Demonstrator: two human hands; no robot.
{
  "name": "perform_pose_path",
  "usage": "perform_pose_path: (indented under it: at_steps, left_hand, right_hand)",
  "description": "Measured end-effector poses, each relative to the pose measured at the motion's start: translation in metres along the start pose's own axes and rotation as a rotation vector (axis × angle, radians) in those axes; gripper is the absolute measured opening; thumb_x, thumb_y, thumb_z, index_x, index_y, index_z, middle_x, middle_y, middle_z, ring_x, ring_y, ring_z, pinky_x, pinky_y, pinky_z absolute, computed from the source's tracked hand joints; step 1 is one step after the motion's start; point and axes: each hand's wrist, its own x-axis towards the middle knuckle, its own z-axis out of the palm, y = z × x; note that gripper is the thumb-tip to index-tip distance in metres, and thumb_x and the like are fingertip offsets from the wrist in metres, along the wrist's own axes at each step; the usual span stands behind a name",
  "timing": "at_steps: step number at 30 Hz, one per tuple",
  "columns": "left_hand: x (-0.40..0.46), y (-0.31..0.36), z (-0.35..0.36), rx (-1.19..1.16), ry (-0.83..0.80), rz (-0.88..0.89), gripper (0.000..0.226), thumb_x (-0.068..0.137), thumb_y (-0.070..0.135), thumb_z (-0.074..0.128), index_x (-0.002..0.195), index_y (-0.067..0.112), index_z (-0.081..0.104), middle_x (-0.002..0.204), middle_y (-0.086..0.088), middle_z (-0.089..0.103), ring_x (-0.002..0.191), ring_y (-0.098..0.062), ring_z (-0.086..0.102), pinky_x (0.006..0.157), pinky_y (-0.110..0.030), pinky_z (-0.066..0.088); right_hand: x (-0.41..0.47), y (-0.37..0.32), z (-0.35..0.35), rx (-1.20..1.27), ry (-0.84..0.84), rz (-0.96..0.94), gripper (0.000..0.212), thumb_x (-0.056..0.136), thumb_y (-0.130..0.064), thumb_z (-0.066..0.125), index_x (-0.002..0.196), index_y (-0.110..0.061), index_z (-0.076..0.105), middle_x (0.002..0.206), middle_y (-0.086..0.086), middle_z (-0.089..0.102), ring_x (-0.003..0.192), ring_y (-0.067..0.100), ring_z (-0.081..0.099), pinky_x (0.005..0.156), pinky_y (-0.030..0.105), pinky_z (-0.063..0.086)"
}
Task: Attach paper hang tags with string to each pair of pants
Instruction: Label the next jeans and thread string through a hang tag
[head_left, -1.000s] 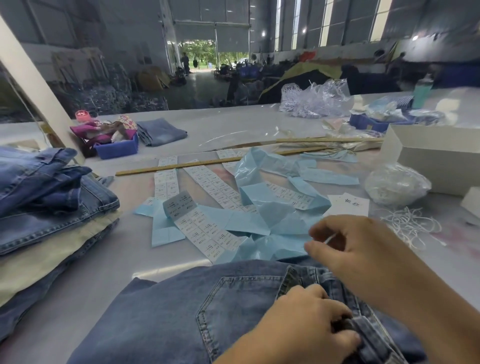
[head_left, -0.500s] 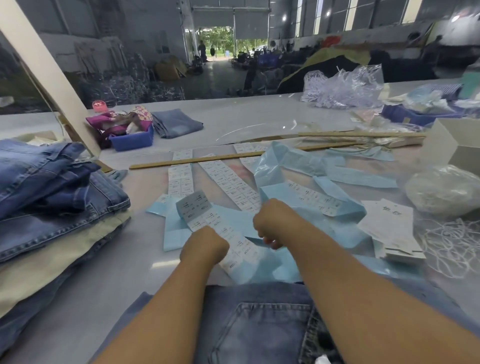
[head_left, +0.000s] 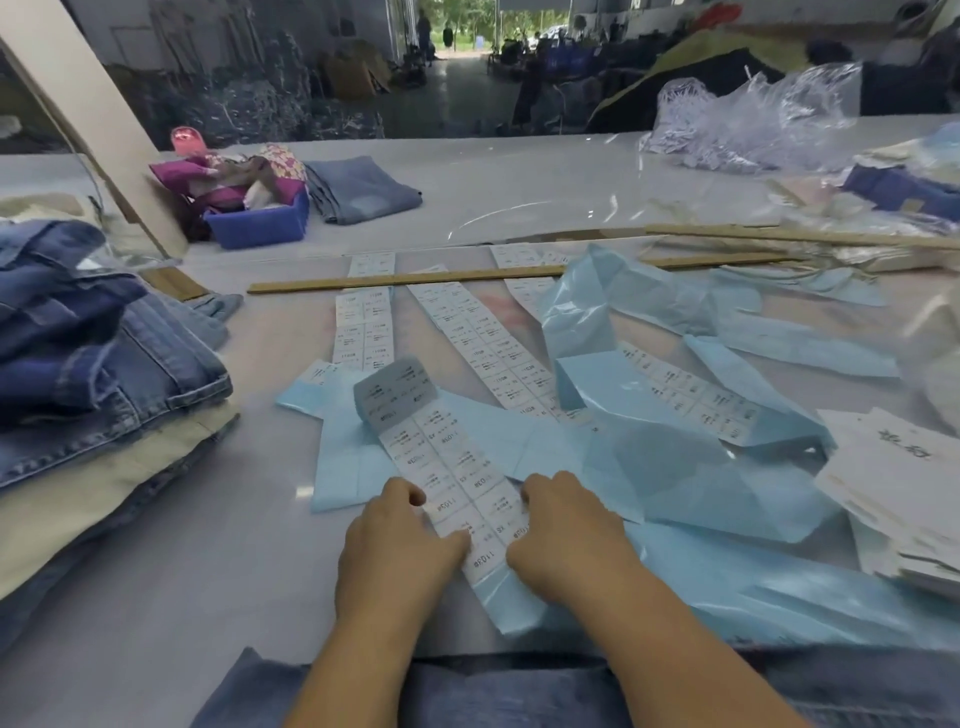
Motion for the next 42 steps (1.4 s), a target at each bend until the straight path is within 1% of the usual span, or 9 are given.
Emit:
perform_pose_path:
  at_steps: [7, 12, 16, 21, 25, 29, 33, 38, 42]
  left_hand:
    - [-0.006, 0.003, -0.007, -0.197, -0.010, -0.049, 0.037, 0.077, 0.043, 0.072, 0.103, 0.031, 0.049, 0.091, 0.013, 0.059, 0.082, -0.004, 0.059, 0.060, -0.025, 0.044]
    - [-0.003, 0.011, -0.015, -0.684, -0.013, -0.131, 0.036, 0.084, 0.031, 0.074, 0.110, 0.028, 0.050, 0.110, 0.008, 0.060, 0.093, -0.005, 0.059, 0.067, -0.023, 0.044]
    - [-0.002, 0.018, -0.025, -1.203, -0.135, -0.211, 0.036, 0.092, 0.015, 0.063, 0.126, 0.014, 0.050, 0.104, -0.008, 0.074, 0.088, -0.023, 0.072, 0.074, -0.042, 0.058]
    - [-0.012, 0.022, -0.035, -1.442, -0.247, -0.098, 0.033, 0.083, 0.004, 0.063, 0.113, 0.017, 0.059, 0.097, -0.010, 0.074, 0.070, -0.015, 0.060, 0.050, -0.022, 0.051]
    - [-0.021, 0.029, -0.039, -1.542, -0.446, 0.036, 0.044, 0.073, 0.014, 0.064, 0.117, 0.019, 0.067, 0.113, -0.008, 0.072, 0.088, -0.018, 0.068, 0.058, -0.027, 0.057]
    - [-0.028, 0.034, -0.038, -1.541, -0.343, 0.099, 0.024, 0.068, 0.006, 0.064, 0.083, 0.021, 0.076, 0.087, -0.008, 0.072, 0.060, -0.013, 0.065, 0.041, -0.023, 0.049]
    - [-0.034, 0.037, -0.039, -1.564, -0.245, 0.167, 0.037, 0.068, 0.003, 0.066, 0.103, 0.013, 0.067, 0.078, -0.006, 0.070, 0.053, -0.013, 0.064, 0.041, -0.024, 0.051]
    - [-0.039, 0.043, -0.040, -1.585, -0.307, 0.206, 0.063, 0.059, 0.000, 0.076, 0.119, 0.005, 0.058, 0.086, -0.011, 0.070, 0.058, -0.018, 0.069, 0.046, -0.027, 0.056]
    - [-0.042, 0.044, -0.039, -1.623, -0.329, 0.233, 0.051, 0.060, 0.005, 0.074, 0.110, 0.007, 0.064, 0.088, -0.014, 0.069, 0.061, -0.021, 0.070, 0.049, -0.029, 0.057]
  right_hand:
    - [0.007, 0.004, -0.004, 0.333, 0.035, 0.024, 0.018, 0.085, -0.013, 0.055, 0.095, -0.023, 0.066, 0.095, -0.007, 0.062, 0.083, 0.013, 0.058, 0.072, 0.027, 0.052]
    - [0.004, 0.006, -0.017, 0.717, 0.027, -0.050, 0.013, 0.082, -0.013, 0.054, 0.073, -0.016, 0.061, 0.063, -0.007, 0.055, 0.056, 0.011, 0.046, 0.053, 0.025, 0.036]
    - [-0.003, 0.008, -0.032, 0.786, -0.070, -0.127, 0.030, 0.082, -0.003, 0.048, 0.066, -0.026, 0.060, 0.069, -0.003, 0.067, 0.068, 0.018, 0.058, 0.065, 0.032, 0.045]
    - [-0.004, 0.020, -0.046, 0.780, -0.042, -0.198, 0.033, 0.085, -0.002, 0.040, 0.093, -0.013, 0.070, 0.093, 0.006, 0.075, 0.092, 0.025, 0.070, 0.086, 0.044, 0.055]
    - [-0.003, 0.025, -0.054, 0.719, -0.047, -0.262, 0.040, 0.073, -0.024, 0.041, 0.091, 0.006, 0.061, 0.090, 0.022, 0.066, 0.078, 0.029, 0.063, 0.068, 0.042, 0.051]
    - [-0.005, 0.027, -0.061, 0.825, 0.093, -0.276, 0.047, 0.071, -0.043, 0.053, 0.079, 0.002, 0.061, 0.080, 0.022, 0.064, 0.072, 0.025, 0.057, 0.070, 0.039, 0.043]
    - [-0.011, 0.027, -0.070, 0.998, 0.225, -0.289, 0.056, 0.063, -0.063, 0.066, 0.079, -0.010, 0.062, 0.079, 0.012, 0.069, 0.075, 0.035, 0.064, 0.071, 0.048, 0.049]
    - [-0.011, 0.030, -0.071, 0.953, 0.344, -0.243, 0.041, 0.058, -0.047, 0.080, 0.085, -0.019, 0.066, 0.082, -0.004, 0.073, 0.072, 0.013, 0.068, 0.062, 0.024, 0.052]
    - [-0.009, 0.034, -0.071, 0.962, 0.359, -0.246, 0.029, 0.066, -0.031, 0.088, 0.084, -0.019, 0.068, 0.079, -0.008, 0.073, 0.068, 0.007, 0.067, 0.055, 0.014, 0.048]
